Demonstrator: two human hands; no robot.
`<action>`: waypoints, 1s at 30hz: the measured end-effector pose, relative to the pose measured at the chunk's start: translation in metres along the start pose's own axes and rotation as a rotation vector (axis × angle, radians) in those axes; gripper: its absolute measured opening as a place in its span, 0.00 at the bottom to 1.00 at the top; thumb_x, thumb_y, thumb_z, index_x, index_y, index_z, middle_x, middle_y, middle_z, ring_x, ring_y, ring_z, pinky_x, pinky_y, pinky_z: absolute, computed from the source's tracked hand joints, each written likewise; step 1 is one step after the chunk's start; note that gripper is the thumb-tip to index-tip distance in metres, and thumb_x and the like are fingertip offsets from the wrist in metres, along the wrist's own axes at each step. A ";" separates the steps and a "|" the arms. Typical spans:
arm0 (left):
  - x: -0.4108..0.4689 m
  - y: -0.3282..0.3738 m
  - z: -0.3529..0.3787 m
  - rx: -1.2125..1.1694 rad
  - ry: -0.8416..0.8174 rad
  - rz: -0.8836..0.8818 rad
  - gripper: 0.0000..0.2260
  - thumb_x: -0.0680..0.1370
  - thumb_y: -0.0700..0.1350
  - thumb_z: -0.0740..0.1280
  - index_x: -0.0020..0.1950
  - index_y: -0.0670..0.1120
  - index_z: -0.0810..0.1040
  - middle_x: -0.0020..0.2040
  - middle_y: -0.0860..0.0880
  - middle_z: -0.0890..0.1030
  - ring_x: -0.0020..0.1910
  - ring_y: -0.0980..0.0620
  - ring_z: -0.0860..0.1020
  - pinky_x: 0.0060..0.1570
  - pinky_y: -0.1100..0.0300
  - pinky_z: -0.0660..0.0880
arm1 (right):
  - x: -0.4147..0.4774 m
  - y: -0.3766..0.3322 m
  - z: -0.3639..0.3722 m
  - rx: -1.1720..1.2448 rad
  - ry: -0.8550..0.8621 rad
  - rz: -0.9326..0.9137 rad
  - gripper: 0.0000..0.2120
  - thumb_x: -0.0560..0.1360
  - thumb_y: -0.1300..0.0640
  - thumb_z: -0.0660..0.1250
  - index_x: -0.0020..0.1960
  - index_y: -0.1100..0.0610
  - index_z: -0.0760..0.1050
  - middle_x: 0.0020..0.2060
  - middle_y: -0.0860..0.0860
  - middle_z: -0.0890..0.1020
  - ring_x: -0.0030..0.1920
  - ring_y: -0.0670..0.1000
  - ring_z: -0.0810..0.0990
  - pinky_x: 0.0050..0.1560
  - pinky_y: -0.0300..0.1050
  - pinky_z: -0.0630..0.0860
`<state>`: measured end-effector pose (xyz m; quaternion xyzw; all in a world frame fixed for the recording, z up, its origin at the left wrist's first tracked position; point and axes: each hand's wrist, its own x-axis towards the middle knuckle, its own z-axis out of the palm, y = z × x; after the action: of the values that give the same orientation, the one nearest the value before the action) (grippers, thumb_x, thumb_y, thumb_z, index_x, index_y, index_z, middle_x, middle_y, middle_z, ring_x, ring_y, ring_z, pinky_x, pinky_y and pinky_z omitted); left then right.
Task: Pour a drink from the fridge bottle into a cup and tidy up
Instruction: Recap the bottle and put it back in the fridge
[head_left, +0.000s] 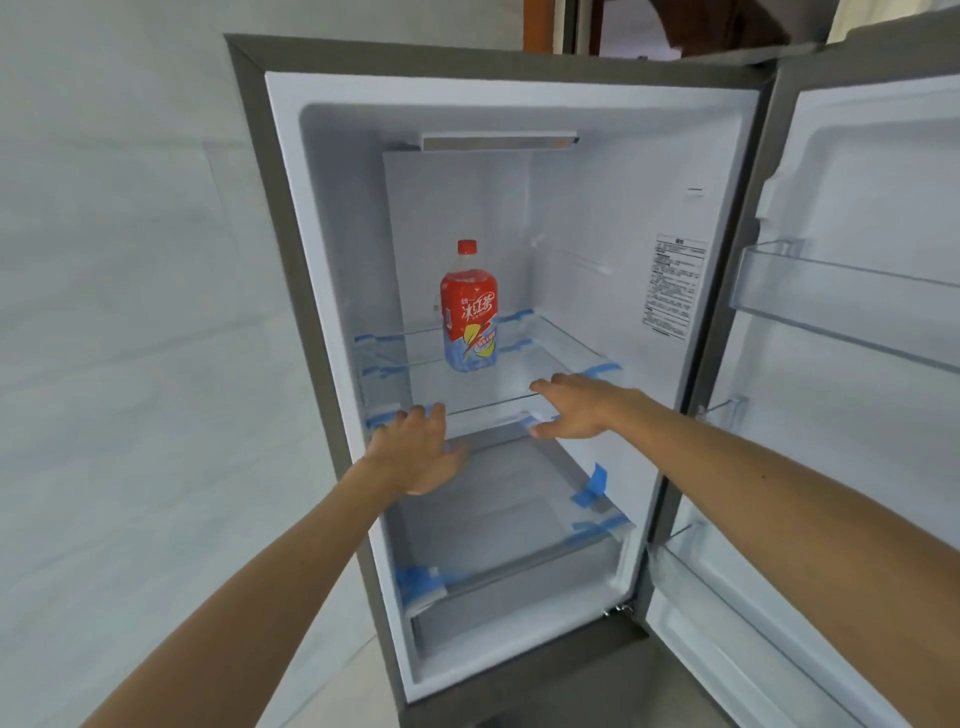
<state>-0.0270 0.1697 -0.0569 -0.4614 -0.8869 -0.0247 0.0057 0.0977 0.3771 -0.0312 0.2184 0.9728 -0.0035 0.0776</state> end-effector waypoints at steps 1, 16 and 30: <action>-0.009 -0.001 0.001 -0.007 -0.003 0.009 0.29 0.81 0.60 0.56 0.76 0.43 0.61 0.70 0.38 0.70 0.68 0.36 0.70 0.66 0.41 0.70 | -0.009 -0.002 0.002 -0.005 -0.009 0.007 0.37 0.78 0.38 0.62 0.79 0.54 0.53 0.73 0.58 0.64 0.71 0.61 0.68 0.65 0.54 0.70; -0.094 0.014 -0.010 0.060 -0.001 0.023 0.27 0.81 0.60 0.55 0.74 0.44 0.62 0.71 0.40 0.69 0.68 0.38 0.71 0.67 0.41 0.69 | -0.105 -0.035 0.006 -0.014 0.009 -0.022 0.37 0.76 0.36 0.64 0.77 0.51 0.56 0.69 0.56 0.69 0.66 0.58 0.71 0.60 0.53 0.72; -0.170 0.092 -0.002 0.084 0.059 -0.056 0.27 0.80 0.58 0.56 0.74 0.43 0.61 0.70 0.39 0.69 0.68 0.37 0.70 0.66 0.41 0.68 | -0.204 -0.008 0.039 0.047 0.064 -0.111 0.38 0.76 0.36 0.63 0.79 0.51 0.54 0.75 0.55 0.63 0.72 0.58 0.65 0.64 0.56 0.69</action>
<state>0.1458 0.0833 -0.0570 -0.4347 -0.8992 -0.0012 0.0502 0.2824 0.2815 -0.0388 0.1657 0.9850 -0.0239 0.0409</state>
